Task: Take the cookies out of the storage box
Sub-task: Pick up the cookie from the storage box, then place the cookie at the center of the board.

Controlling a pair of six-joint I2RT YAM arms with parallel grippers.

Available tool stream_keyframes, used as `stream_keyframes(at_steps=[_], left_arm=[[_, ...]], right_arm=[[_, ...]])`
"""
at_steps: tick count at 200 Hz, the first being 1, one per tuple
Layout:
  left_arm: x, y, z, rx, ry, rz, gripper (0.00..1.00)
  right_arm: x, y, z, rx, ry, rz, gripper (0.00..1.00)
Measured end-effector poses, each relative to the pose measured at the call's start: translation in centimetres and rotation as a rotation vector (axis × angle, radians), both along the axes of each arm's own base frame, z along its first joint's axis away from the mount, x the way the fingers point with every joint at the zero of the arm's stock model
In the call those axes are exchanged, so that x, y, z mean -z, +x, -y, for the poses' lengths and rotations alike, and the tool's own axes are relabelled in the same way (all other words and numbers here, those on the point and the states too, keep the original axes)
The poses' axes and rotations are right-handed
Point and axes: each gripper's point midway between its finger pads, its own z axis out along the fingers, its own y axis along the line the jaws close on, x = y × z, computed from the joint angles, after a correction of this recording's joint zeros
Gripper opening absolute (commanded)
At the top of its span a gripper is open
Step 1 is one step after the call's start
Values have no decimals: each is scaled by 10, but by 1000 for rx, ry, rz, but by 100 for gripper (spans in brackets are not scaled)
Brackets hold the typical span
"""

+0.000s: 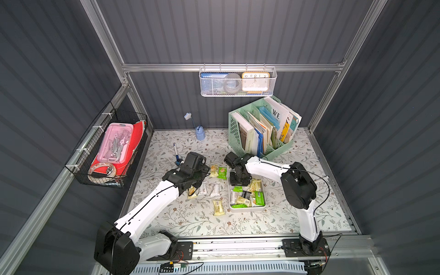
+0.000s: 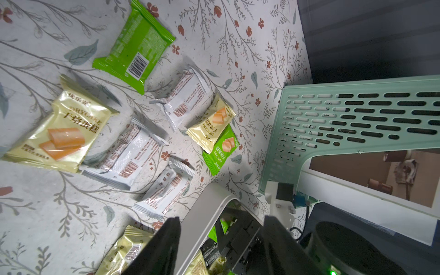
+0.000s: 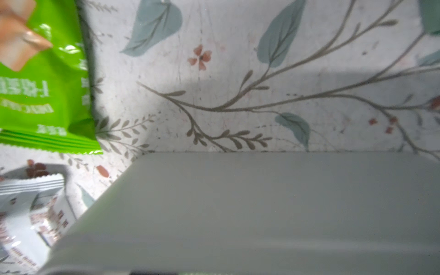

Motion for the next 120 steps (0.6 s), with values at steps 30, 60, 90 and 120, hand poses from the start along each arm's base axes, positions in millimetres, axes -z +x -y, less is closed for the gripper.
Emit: stream_keyframes(at_steps=[30,60,90,120], left_arm=[[3,-4,-10,-26,8,-5,61],[5,-4,-21,-56,14,-12,61],[7,-3,-40,-112,14,-14,61],[7,-8,-62,-172,23,-14,61]], right_arm=[[-33,0,0,-6,42,51,38],[-62,-6,1,-29,72,98,38],[-77,-25,-14,-98,90,122,38],[-81,-56,-43,-207,109,123,38]])
